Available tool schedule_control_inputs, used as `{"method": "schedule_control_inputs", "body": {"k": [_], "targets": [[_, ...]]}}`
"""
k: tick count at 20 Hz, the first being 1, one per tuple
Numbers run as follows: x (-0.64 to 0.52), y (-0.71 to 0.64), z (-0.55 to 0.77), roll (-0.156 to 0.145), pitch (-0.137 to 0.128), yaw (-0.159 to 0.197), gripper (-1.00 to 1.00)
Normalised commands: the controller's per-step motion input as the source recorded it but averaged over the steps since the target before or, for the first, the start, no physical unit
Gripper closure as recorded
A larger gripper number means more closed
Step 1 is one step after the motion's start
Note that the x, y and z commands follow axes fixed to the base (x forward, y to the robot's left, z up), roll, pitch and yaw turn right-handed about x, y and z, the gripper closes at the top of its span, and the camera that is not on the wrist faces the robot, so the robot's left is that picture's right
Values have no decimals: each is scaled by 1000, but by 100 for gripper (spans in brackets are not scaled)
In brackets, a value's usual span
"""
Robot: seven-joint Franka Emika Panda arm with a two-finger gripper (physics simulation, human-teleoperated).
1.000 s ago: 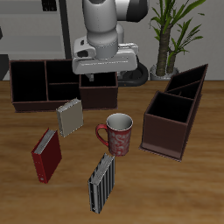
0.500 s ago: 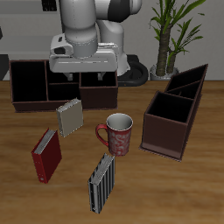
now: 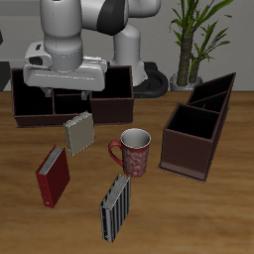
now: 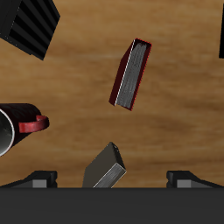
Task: Place the red book into the left desk caddy's front compartment
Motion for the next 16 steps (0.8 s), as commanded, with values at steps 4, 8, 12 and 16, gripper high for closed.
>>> {"method": "schedule_control_inputs", "body": {"k": [4,8,12,16], "targets": [[396,-320,5,-17,10,0,-100],[392,-206,34,-35,-23,34,-100],[243,-39,-13,-4,-29,-13,-100],[358,1,-177,13,-61,-26,-100]]}}
